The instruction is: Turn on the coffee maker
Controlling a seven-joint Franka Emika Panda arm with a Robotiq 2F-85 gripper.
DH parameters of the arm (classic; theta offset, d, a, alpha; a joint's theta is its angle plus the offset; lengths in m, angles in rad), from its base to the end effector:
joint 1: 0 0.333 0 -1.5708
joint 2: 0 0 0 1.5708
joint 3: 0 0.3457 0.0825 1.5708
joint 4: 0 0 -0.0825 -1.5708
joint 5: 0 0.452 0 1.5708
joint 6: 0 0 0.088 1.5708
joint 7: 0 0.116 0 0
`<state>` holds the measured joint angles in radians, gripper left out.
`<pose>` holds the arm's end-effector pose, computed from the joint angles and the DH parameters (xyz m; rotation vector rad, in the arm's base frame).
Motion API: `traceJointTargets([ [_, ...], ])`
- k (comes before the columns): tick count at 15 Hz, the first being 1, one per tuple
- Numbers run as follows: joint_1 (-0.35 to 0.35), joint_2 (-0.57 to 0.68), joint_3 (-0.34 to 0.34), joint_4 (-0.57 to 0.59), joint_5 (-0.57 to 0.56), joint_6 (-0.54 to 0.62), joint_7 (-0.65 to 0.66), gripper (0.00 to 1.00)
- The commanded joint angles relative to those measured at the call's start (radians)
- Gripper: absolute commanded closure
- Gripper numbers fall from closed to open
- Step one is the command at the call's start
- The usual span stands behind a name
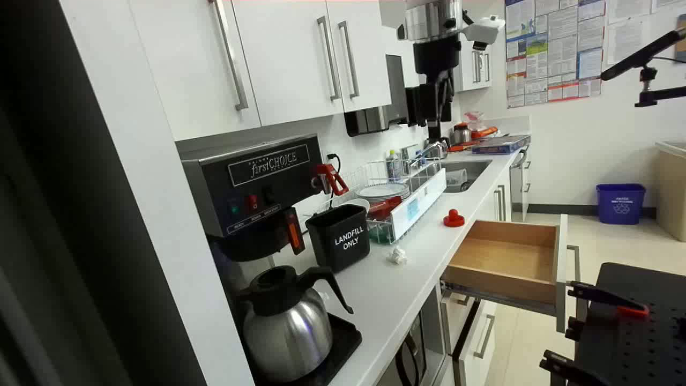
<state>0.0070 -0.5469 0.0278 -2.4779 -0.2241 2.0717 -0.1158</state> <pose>0.4468 0.0028 0.4880 2.8904 0.3511 0.1901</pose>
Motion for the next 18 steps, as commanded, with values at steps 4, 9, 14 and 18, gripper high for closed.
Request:
traceJointTargets([
  [4, 0.005, 0.0, -0.004, 0.002, -0.002, -0.004, 0.002, 0.0],
  [9, 0.038, -0.028, 0.006, -0.006, 0.04, -0.022, -0.006, 0.0],
  [14, 0.178, -0.088, 0.063, 0.026, 0.214, -0.185, -0.01, 0.0],
  [18, 0.27, -0.082, 0.138, 0.078, 0.313, -0.224, 0.0, 0.0],
])
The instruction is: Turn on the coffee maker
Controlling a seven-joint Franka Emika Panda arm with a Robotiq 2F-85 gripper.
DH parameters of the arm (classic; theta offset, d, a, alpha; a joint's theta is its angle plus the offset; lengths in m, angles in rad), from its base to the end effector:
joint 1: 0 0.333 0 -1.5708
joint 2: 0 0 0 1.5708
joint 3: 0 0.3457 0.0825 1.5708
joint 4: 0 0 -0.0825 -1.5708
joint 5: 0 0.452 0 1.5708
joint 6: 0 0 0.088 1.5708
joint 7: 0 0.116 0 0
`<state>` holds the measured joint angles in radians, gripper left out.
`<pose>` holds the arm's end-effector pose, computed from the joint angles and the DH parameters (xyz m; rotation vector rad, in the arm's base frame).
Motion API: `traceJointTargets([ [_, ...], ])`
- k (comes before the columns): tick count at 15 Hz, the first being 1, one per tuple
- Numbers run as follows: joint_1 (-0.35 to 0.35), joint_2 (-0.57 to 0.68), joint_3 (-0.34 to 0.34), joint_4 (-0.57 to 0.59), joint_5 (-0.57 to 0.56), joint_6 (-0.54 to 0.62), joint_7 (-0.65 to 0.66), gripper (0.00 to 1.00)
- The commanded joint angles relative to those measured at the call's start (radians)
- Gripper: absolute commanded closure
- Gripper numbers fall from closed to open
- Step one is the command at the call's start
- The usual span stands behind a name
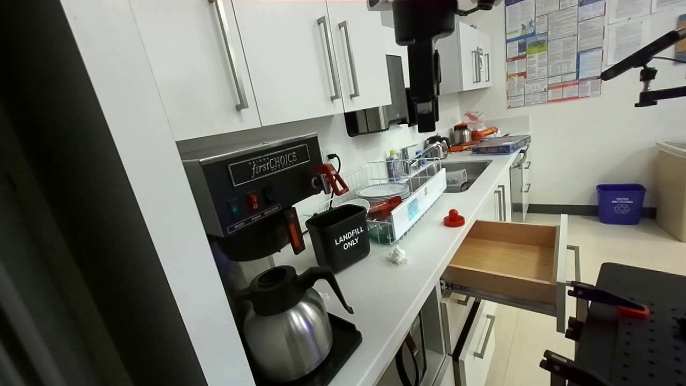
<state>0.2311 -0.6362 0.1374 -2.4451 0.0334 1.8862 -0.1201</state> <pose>0.3870 0.1570 0.5221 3.0182 0.6999 0.1211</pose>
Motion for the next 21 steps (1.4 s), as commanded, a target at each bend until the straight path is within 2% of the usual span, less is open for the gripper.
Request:
traceJointTargets([
  [1, 0.019, -0.001, 0.019, 0.012, 0.024, -0.006, 0.0, 0.0],
  [3, 0.043, -0.001, 0.04, 0.025, 0.039, -0.008, 0.005, 0.0],
  [7, 0.06, 0.003, 0.039, 0.025, 0.06, 0.002, -0.006, 0.0],
  [9, 0.082, 0.01, 0.066, 0.039, 0.085, -0.002, 0.019, 0.0],
  [13, 0.092, 0.008, 0.169, 0.06, 0.083, -0.009, 0.145, 0.0],
  [14, 0.093, 0.01, 0.191, 0.06, 0.084, 0.014, 0.181, 0.25],
  [15, 0.093, 0.015, 0.21, 0.061, 0.083, 0.038, 0.21, 0.26],
  [16, 0.093, 0.023, 0.225, 0.061, 0.084, 0.068, 0.233, 0.32],
  [21, 0.078, 0.107, 0.263, 0.059, 0.064, 0.273, 0.3, 0.73],
])
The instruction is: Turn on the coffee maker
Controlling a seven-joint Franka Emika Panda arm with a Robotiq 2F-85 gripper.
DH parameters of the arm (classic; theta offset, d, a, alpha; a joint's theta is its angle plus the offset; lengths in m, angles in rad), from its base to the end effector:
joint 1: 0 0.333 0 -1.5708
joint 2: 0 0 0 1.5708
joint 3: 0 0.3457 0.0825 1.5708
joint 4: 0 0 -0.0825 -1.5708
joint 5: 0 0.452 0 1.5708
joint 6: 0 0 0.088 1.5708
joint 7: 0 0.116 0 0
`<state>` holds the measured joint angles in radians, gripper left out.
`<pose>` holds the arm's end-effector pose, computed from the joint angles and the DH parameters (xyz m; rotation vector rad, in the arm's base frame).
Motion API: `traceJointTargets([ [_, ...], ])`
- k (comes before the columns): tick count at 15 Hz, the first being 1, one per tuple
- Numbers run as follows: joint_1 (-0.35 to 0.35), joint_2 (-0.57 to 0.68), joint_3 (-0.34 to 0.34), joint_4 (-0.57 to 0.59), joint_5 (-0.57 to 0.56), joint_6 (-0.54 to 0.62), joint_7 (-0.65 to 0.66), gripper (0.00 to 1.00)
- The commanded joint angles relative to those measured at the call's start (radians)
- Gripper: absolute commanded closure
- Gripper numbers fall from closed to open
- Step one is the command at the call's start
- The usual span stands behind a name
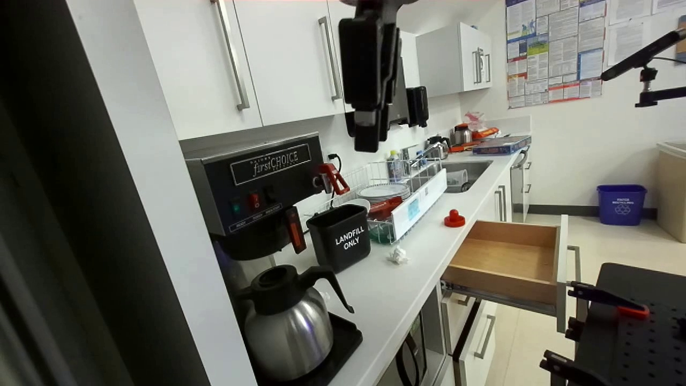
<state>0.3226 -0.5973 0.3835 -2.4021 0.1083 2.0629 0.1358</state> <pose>0.3339 0.3124 0.5298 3.0076 0.7556 0.3917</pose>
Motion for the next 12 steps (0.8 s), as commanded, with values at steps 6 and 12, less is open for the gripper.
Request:
traceJointTargets([
  [6, -0.049, 0.216, 0.062, 0.039, -0.15, 0.276, 0.125, 1.0],
  [12, -0.021, 0.229, 0.038, 0.02, -0.152, 0.321, 0.106, 0.99],
])
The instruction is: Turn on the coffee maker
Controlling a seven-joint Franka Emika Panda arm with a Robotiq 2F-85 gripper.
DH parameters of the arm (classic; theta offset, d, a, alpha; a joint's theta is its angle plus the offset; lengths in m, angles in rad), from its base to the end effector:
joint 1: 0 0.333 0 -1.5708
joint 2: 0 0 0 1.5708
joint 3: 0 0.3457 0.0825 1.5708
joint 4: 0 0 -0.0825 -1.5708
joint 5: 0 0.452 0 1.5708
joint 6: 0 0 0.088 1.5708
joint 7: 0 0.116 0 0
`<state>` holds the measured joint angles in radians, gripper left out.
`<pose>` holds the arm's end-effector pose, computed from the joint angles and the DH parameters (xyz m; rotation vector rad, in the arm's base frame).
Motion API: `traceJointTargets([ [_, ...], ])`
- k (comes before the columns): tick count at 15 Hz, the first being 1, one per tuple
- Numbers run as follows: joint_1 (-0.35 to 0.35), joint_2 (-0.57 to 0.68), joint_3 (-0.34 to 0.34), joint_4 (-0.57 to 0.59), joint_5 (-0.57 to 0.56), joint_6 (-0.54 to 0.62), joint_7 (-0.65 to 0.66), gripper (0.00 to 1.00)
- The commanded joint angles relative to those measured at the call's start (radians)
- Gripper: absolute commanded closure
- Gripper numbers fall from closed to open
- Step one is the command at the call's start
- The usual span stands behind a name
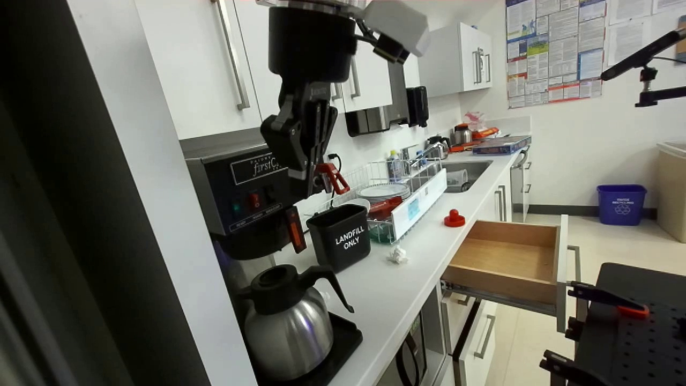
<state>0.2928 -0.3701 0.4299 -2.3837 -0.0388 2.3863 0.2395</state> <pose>0.3890 0.3524 0.4723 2.9772 0.7715 0.5986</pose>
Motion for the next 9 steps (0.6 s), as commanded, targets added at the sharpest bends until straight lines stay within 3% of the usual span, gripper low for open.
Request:
traceJointTargets([
  [1, 0.009, 0.001, -0.009, 0.005, -0.004, -0.003, 0.003, 0.99],
  [9, -0.063, 0.098, 0.033, 0.07, -0.149, 0.021, 0.173, 1.0],
])
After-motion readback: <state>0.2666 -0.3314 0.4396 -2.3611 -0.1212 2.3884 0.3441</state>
